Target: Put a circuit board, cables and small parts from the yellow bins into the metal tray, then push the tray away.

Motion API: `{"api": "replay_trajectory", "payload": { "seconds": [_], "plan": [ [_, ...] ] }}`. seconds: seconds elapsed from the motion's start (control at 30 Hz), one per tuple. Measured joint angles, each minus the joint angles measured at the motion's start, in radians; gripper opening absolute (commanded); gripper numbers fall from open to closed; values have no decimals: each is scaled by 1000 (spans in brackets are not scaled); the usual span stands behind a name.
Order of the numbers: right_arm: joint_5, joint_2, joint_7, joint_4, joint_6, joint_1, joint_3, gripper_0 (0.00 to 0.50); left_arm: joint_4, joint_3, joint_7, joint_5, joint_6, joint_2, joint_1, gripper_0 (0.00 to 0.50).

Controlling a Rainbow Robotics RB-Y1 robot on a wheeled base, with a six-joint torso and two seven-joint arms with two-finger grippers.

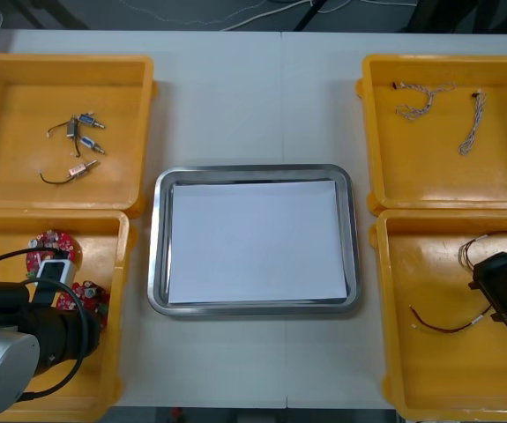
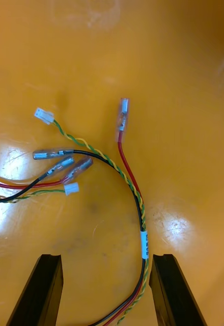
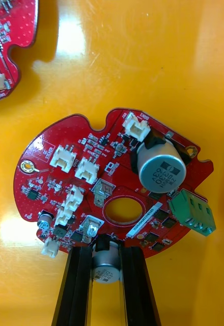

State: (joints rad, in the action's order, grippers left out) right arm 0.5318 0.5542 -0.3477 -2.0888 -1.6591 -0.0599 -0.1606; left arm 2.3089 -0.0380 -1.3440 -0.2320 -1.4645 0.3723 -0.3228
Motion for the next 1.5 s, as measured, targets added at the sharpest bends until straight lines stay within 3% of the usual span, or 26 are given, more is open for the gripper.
{"api": "replay_trajectory", "payload": {
  "seconds": [0.77, 1.13, 1.5],
  "plan": [
    [-43, -1, 0, 0, 109, -89, 42, 500, -1, 93, -30, 9, 13, 0, -18, 86],
    [-48, -23, -1, 0, 116, -100, 44, 500, -3, 141, -152, -1, 57, 0, -90, 86],
    [-58, -24, -12, 41, 189, -105, 67, 500, -82, 230, -329, -65, 143, 0, -105, 79]
  ]
}}
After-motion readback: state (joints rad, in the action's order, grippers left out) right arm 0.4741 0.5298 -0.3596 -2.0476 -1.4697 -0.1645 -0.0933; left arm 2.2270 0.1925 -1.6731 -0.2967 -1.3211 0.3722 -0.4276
